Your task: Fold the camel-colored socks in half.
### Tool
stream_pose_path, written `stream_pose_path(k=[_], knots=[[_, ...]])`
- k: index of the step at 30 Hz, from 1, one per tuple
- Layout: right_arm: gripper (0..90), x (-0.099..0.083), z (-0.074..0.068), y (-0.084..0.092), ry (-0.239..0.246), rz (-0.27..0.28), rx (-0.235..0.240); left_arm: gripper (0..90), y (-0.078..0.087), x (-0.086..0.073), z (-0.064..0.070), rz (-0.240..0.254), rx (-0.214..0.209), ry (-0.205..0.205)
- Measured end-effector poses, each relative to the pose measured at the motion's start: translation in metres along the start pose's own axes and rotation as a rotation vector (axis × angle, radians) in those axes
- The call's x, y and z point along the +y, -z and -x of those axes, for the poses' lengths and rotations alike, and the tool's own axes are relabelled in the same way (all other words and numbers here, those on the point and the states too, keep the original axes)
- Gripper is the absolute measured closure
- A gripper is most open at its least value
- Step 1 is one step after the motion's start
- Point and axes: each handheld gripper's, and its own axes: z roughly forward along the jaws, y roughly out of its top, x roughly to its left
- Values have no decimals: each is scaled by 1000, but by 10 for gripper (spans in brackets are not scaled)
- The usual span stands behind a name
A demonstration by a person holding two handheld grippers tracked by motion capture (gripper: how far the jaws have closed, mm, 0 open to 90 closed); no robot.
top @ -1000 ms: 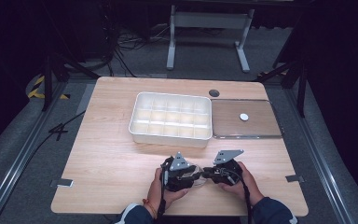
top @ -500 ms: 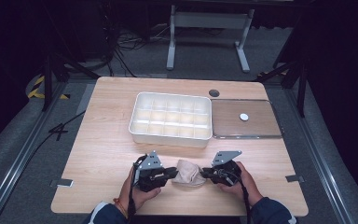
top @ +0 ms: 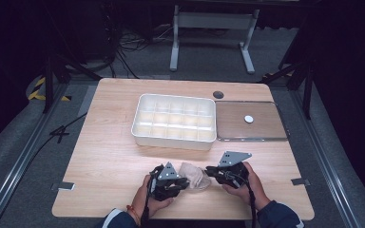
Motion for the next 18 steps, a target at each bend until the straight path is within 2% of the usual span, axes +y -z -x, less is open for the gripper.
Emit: stream_pose_path(k=[2,4,5,6,8,10,14,15,18], knots=[[829,5,-7,4,29,63,0,796,-1,0,1,4,6,-11],[828,8,-11,4,40,80,1,796,-1,0,3,3,14,-13],[827,13,-20,2,61,106,29,796,-1,0,3,0,21,-28],[827,13,-20,2,61,106,29,796,-1,0,3,0,21,-28],[822,15,-28,-6,94,79,47,796,-1,0,3,-5,23,-32],[816,14,-30,-14,106,42,52,795,-2,0,4,3,20,-32],[818,7,-26,-26,89,-46,48,795,-1,0,4,3,20,-39],[821,4,-24,-28,83,-62,48,795,0,-1,4,-3,17,-30],[824,0,-22,-28,73,-64,57,808,4,-1,2,-12,9,-19]])
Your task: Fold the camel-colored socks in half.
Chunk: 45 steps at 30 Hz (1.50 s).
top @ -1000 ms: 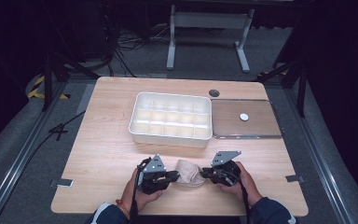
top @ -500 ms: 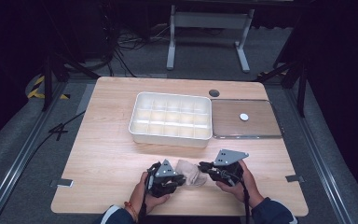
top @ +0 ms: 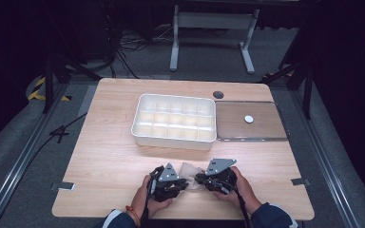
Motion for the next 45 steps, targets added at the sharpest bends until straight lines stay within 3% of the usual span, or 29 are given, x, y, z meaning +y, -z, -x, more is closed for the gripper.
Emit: stream_pose_path(k=[6,11,14,17,22,25,31,37,45], knots=[[824,0,-2,-1,13,-7,-21,800,14,-1,-3,7,8,5],[825,-1,-2,-1,8,-5,-20,771,22,-1,-10,40,24,46],[825,-1,-2,-1,16,-6,-23,681,18,0,-11,30,30,55],[825,-1,-2,-1,13,-6,-19,589,13,3,-9,-13,70,34],[825,-2,-1,-1,13,-3,-16,494,6,2,-14,-32,104,73],[824,-2,-1,-2,14,-3,-14,468,3,0,-16,-31,89,91],[824,-3,0,-1,13,4,-2,501,2,2,-15,-46,78,58],[786,-6,2,3,1,7,6,745,-1,3,-18,-47,-23,66],[781,-8,3,11,-1,-18,-15,776,-2,5,-16,-50,-15,47]])
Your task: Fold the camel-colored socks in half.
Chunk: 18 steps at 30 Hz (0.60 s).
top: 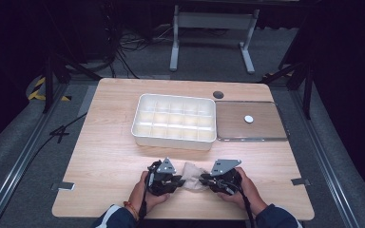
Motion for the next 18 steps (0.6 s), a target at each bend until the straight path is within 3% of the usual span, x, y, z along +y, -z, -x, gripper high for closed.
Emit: stream_pose_path(k=[15,18], knots=[[772,-4,4,8,-30,-52,-22,780,0,-1,0,6,4,1],[775,0,1,12,-5,-35,-48,784,0,0,1,6,13,-2]])
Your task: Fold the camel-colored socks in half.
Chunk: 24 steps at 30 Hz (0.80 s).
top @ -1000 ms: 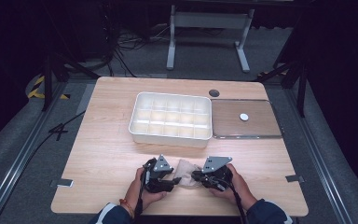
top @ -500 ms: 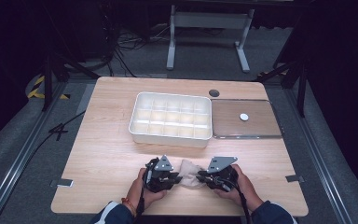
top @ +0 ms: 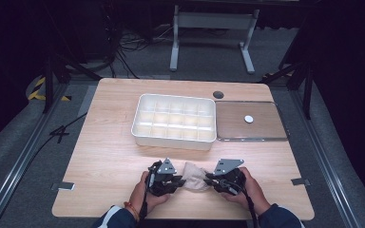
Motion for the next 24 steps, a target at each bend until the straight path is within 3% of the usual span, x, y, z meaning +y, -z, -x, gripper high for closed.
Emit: stream_pose_path(k=[4,6,9,12,17,24], knots=[[791,4,0,7,-19,102,-2,785,0,0,1,0,3,-1],[791,7,-5,3,-7,117,1,785,0,0,1,2,1,0],[791,10,-11,-6,23,95,11,787,1,0,1,5,0,2],[800,7,-12,-20,17,45,11,801,3,1,2,14,-12,5],[802,9,-11,-22,11,34,7,812,7,3,2,59,-48,17],[806,14,-20,-26,64,13,-35,812,9,6,4,127,-93,61]])
